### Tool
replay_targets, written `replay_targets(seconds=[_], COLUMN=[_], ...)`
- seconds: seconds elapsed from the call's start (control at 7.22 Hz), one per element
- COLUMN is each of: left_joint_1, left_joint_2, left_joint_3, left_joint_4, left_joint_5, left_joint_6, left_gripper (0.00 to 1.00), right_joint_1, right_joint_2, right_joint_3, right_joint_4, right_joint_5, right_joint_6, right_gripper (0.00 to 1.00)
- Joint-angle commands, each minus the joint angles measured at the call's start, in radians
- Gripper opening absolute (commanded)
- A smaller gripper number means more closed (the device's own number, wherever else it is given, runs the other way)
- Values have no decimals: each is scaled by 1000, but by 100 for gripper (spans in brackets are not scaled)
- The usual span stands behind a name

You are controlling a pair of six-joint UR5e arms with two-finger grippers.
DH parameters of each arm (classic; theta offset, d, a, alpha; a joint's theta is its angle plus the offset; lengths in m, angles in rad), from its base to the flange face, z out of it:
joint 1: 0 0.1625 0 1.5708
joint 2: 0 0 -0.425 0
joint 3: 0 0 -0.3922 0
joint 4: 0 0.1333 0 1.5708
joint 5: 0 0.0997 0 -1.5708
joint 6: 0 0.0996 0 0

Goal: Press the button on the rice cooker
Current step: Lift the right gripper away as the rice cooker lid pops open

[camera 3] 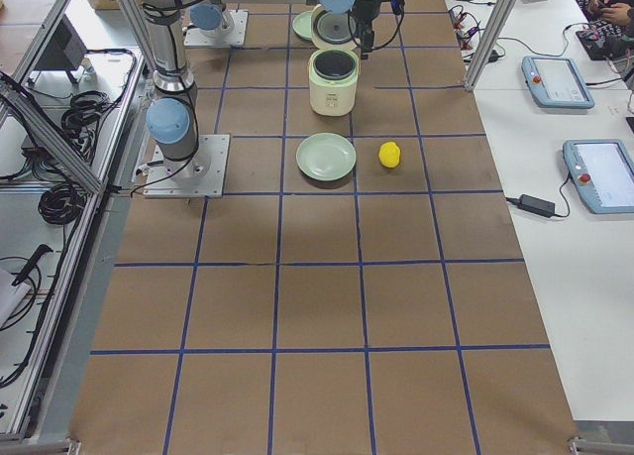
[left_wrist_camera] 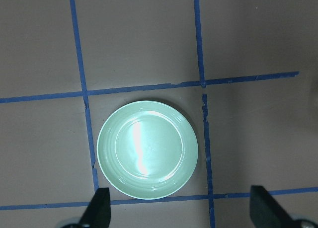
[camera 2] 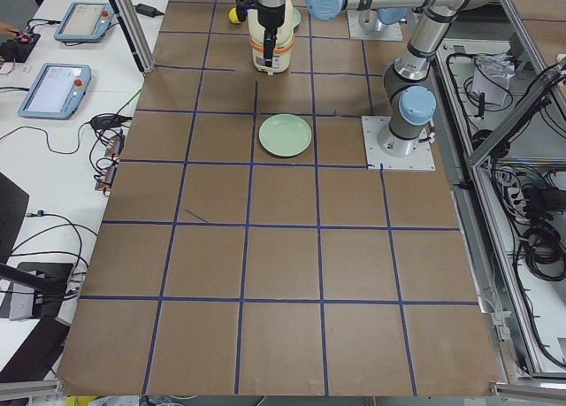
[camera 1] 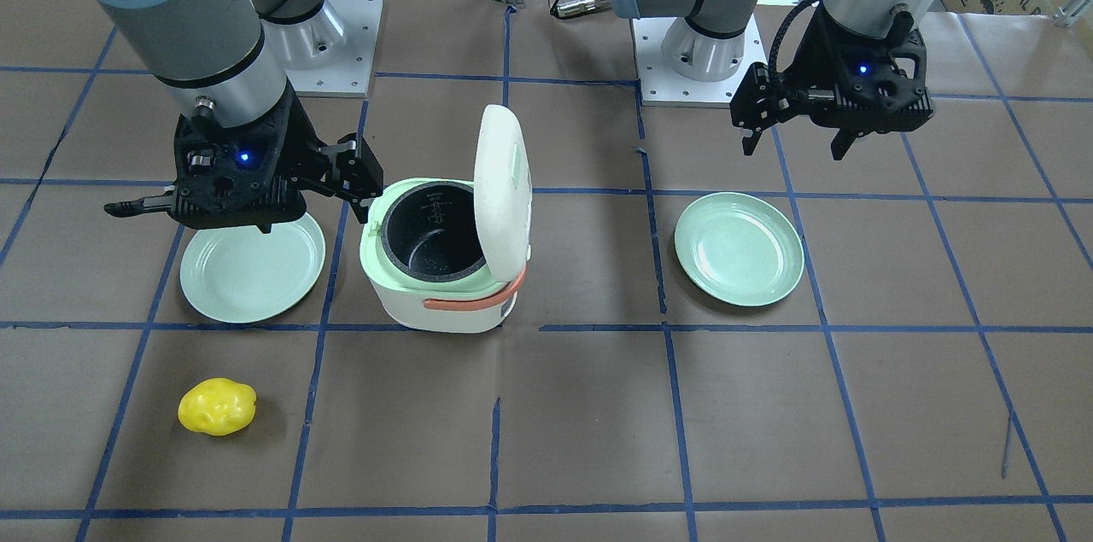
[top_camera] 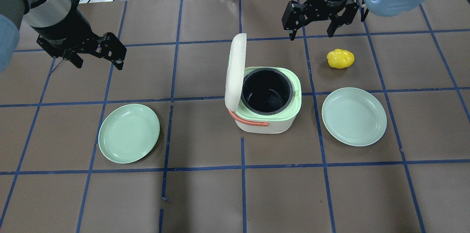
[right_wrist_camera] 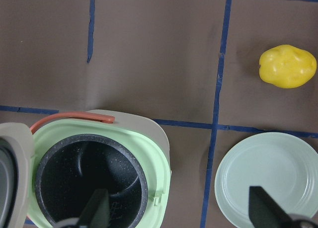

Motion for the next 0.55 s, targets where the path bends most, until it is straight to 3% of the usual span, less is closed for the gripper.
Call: replay_targets(seconds=[0.0,0.42], left_joint_1=[0,0], left_joint_2=[0,0], left_joint_3=[0,0], left_joint_4=[0,0], left_joint_5=[0,0], left_joint_6=[1,-1], left_gripper=[100,100], right_joint_1=[-13,-55], right_joint_2=[0,-9], right_joint_3=[-2,6], right_joint_4=[5,19], right_joint_5=[-2,-5], right_joint_6=[-4,-4], right_gripper=[100,100])
